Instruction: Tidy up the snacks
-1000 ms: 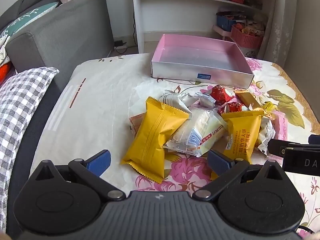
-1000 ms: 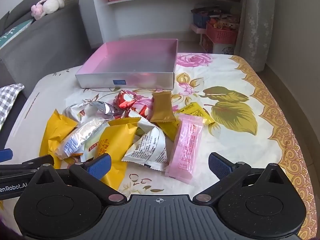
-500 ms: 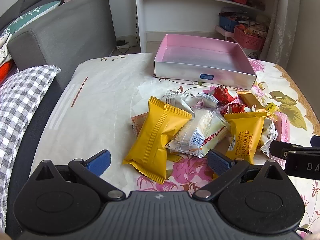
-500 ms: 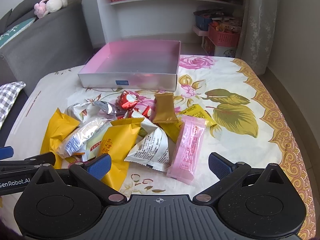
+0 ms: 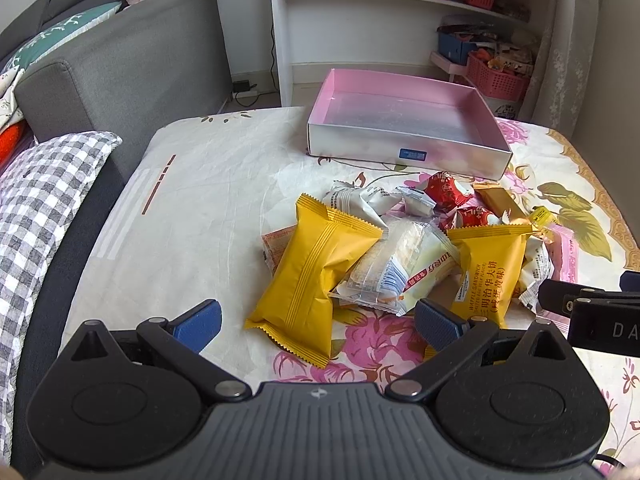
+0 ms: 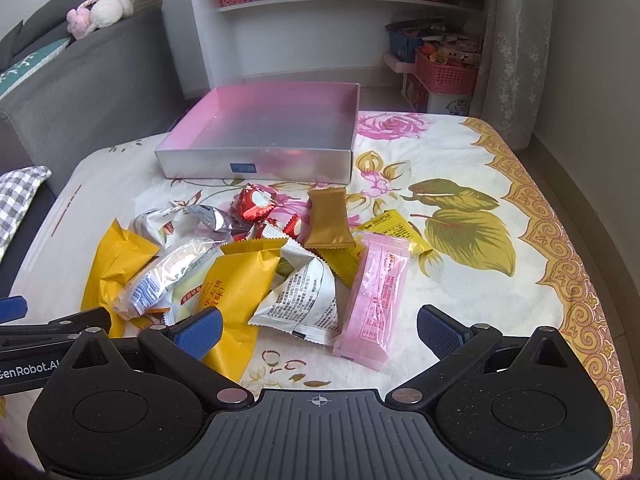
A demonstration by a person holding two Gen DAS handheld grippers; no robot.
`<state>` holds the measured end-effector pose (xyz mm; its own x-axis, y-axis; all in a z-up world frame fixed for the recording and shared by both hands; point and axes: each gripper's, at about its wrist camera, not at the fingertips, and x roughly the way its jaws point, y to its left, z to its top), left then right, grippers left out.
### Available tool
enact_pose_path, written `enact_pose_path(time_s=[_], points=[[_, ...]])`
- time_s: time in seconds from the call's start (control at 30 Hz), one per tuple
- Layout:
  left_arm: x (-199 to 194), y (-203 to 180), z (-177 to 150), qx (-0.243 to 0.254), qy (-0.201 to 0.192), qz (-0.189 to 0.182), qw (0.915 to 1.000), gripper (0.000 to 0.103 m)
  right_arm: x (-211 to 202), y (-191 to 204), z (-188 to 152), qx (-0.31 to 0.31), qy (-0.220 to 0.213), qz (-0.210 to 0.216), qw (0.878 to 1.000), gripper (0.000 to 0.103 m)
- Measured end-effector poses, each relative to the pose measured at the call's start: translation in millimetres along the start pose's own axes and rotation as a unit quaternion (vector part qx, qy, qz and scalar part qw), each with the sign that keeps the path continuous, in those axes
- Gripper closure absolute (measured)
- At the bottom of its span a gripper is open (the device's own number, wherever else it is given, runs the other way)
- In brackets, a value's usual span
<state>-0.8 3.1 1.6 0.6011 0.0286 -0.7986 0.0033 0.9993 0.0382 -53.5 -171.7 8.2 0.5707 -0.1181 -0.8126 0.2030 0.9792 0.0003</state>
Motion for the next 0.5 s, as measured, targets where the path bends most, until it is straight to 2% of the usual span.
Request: enact_pose_path(time_s=[0.5], points=[[-0.6, -0.6, 0.2, 0.0, 0.0, -0.001, 1.0, 0.0, -0.4, -0.8, 1.5, 0.003, -0.001, 0.001, 1.0, 0.0]])
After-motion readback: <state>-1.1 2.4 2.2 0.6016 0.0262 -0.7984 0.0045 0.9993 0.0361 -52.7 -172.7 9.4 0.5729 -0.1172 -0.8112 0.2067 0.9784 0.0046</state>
